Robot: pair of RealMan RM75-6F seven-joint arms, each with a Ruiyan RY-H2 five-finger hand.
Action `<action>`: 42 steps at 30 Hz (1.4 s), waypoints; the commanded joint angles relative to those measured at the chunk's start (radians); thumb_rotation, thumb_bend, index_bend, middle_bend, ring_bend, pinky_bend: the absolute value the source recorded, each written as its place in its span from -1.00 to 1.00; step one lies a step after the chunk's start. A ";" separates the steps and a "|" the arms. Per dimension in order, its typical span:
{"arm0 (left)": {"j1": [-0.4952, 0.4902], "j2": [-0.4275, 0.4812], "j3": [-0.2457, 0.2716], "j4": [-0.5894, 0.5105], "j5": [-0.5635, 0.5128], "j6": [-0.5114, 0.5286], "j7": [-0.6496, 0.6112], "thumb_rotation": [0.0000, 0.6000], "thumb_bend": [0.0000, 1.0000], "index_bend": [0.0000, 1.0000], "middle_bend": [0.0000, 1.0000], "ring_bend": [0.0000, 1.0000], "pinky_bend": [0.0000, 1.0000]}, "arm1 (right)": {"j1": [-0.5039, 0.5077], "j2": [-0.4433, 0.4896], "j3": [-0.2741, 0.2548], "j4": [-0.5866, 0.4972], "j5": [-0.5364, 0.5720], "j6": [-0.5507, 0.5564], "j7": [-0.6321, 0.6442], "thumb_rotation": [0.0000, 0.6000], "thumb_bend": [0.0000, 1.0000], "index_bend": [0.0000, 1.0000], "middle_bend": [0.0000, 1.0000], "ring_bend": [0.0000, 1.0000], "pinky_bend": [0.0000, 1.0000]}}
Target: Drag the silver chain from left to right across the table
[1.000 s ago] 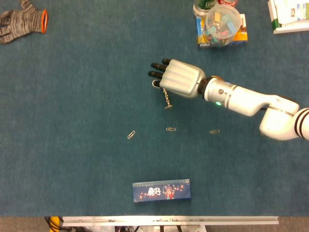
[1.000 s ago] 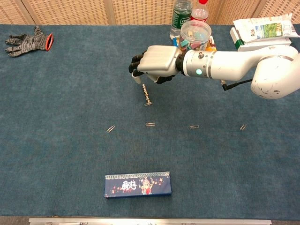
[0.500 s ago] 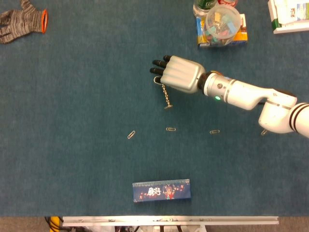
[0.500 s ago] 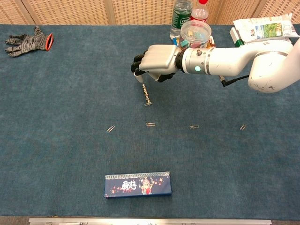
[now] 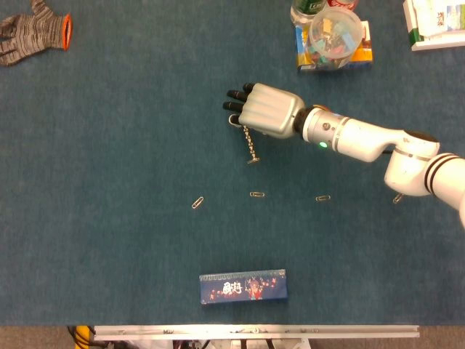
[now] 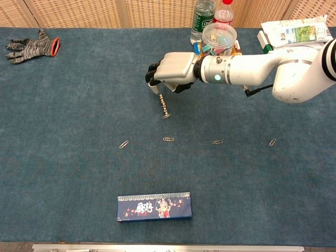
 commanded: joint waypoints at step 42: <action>0.007 0.018 0.005 -0.007 0.028 -0.010 -0.040 1.00 -0.75 0.03 -0.63 -0.89 -0.99 | -0.003 0.011 -0.024 -0.009 0.036 -0.018 -0.036 1.00 1.00 0.15 -0.66 -0.80 -0.52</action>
